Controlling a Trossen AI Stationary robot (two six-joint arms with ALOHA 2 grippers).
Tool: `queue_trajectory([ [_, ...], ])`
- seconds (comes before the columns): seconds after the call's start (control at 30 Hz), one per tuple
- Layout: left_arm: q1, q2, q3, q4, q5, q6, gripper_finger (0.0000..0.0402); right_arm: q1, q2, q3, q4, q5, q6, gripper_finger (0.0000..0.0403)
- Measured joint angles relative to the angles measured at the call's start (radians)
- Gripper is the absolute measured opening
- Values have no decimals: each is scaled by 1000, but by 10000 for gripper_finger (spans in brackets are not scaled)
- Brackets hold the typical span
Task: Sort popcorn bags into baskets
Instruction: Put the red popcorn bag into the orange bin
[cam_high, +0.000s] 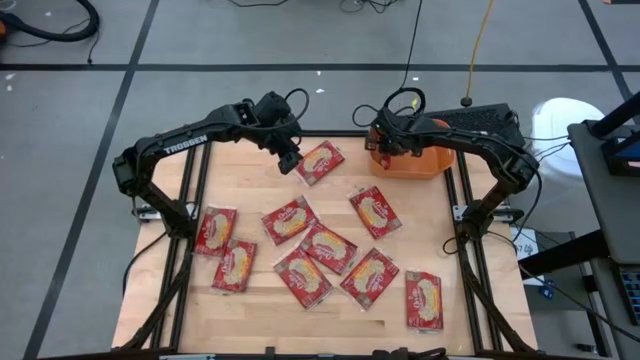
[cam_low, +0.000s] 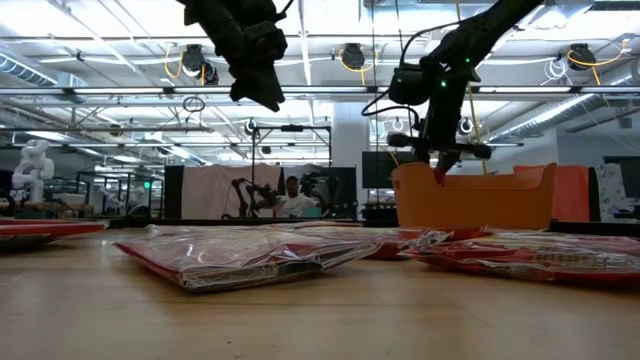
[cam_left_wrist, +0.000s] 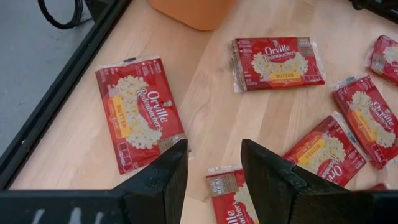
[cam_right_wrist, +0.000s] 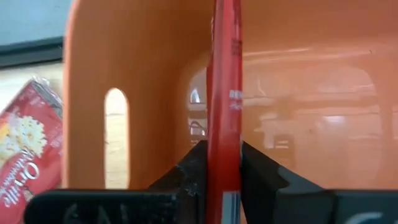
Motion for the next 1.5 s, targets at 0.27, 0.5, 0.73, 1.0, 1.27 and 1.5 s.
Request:
queue_trajectory([
  [0.27, 0, 0, 0, 21, -1, 0, 154, 0, 0, 0, 95, -34, -4, 102],
  [0.5, 0, 0, 0, 45, -1, -5, 154, 0, -2, 0, 110, -55, -3, 117],
  [0.73, 0, 0, 0, 46, -1, -7, 154, -1, -43, 0, 129, -54, -5, 122],
  [1.0, 0, 0, 0, 44, -3, 0, 154, -14, -101, 0, 124, -67, -49, 122],
  [1.27, 0, 0, 0, -21, -35, 14, 154, -7, -274, 0, 112, -162, -63, 121],
  [1.5, 4, 11, -1, -40, -40, 24, 154, 122, -437, 0, 22, -189, -53, 121],
])
